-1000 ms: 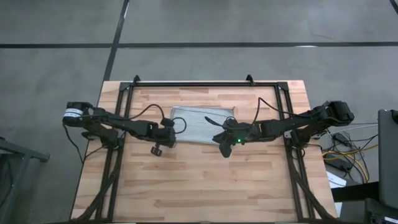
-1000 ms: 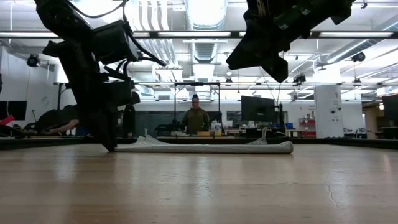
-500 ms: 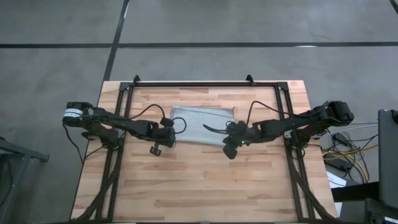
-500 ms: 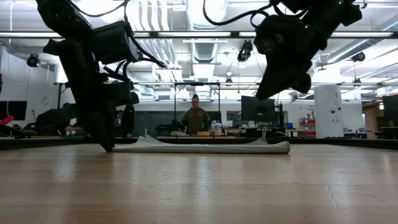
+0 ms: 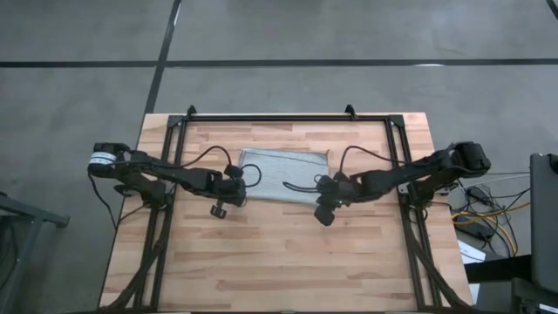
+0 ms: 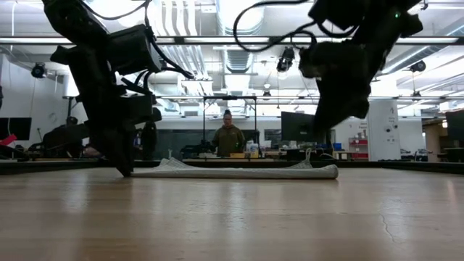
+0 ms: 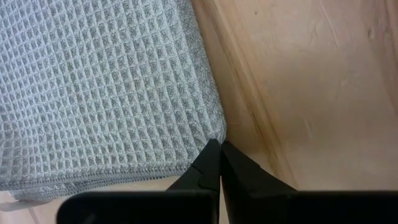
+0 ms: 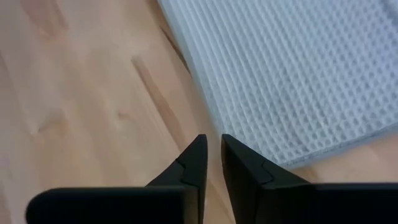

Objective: Roll towel
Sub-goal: Fold the gray towel

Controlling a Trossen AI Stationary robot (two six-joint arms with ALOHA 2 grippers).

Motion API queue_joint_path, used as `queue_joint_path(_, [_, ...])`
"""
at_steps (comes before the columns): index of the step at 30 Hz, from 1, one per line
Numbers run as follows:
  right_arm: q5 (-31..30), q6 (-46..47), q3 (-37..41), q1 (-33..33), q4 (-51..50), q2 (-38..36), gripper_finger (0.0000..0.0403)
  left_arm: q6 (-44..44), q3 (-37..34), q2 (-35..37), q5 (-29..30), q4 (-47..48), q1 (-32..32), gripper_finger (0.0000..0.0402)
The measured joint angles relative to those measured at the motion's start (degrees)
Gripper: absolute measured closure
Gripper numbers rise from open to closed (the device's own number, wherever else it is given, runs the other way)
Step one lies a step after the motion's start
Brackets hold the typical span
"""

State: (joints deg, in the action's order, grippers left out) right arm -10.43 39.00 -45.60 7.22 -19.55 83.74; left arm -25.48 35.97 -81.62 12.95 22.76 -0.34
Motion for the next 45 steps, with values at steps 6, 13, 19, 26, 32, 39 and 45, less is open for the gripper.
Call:
queue_joint_path(6, [0.22,0.13,0.0,0.0,0.21,6.16,0.0316,0.25,0.0,0.0,-0.02,0.0,0.0,0.0398])
queue_joint_path(13, [0.21,1.0,-0.25,0.02,-0.48,12.31,0.0282,0.49,0.0,0.05,-0.02,0.03,0.0,0.0398])
queue_joint_path(19, [0.12,0.85,-0.28,0.04,-0.83,13.46,0.0275,0.49,0.0,0.09,-0.04,0.13,0.0,0.0398])
queue_joint_path(26, [-3.86,0.64,0.04,-0.1,-1.57,11.5,0.0291,0.47,0.0,0.11,-0.04,-0.14,0.0,0.0399])
queue_joint_path(32, [-4.6,-2.82,0.09,-0.17,-1.53,11.48,0.0306,0.47,0.02,0.13,-0.05,-0.11,0.0,0.0399])
queue_joint_path(39, [-2.78,-3.02,0.07,-0.2,-1.49,11.37,0.0336,0.47,0.02,0.13,-0.04,-0.07,0.0,0.0399])
queue_joint_path(45, [-2.68,-2.81,0.07,-0.15,-1.31,11.33,0.039,2.71,0.02,0.13,-0.04,-0.37,0.0,0.0399])
